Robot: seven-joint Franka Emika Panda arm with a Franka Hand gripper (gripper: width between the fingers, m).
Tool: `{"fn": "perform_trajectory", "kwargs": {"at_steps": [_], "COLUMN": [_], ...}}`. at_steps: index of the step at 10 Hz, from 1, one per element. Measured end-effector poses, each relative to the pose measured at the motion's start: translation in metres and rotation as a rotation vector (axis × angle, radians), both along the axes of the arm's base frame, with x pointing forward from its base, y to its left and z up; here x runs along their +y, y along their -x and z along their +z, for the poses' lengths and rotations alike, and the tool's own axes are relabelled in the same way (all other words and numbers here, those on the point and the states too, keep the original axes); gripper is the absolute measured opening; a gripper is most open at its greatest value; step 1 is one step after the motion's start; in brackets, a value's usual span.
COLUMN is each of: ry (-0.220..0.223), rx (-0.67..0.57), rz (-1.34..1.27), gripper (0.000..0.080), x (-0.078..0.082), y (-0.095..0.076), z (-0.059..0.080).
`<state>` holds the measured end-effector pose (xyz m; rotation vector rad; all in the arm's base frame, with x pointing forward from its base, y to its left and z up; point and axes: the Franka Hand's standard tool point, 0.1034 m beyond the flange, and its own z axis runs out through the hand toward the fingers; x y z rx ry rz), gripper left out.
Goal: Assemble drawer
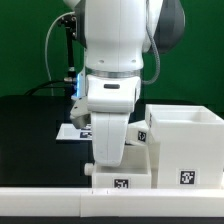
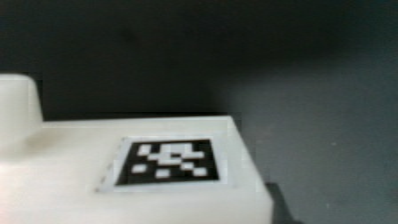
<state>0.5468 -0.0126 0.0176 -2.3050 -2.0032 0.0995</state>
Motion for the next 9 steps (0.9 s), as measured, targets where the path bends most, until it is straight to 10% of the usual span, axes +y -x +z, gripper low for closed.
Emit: {"fn": "perform_trajectory", "kwargs": {"at_steps": [9], "ry": [-0.014], "rx": [-0.065], "rz": [0.015], "gripper": [0.0038], "x": [0.012], "y": [0.012], "z": [-0.004]}}
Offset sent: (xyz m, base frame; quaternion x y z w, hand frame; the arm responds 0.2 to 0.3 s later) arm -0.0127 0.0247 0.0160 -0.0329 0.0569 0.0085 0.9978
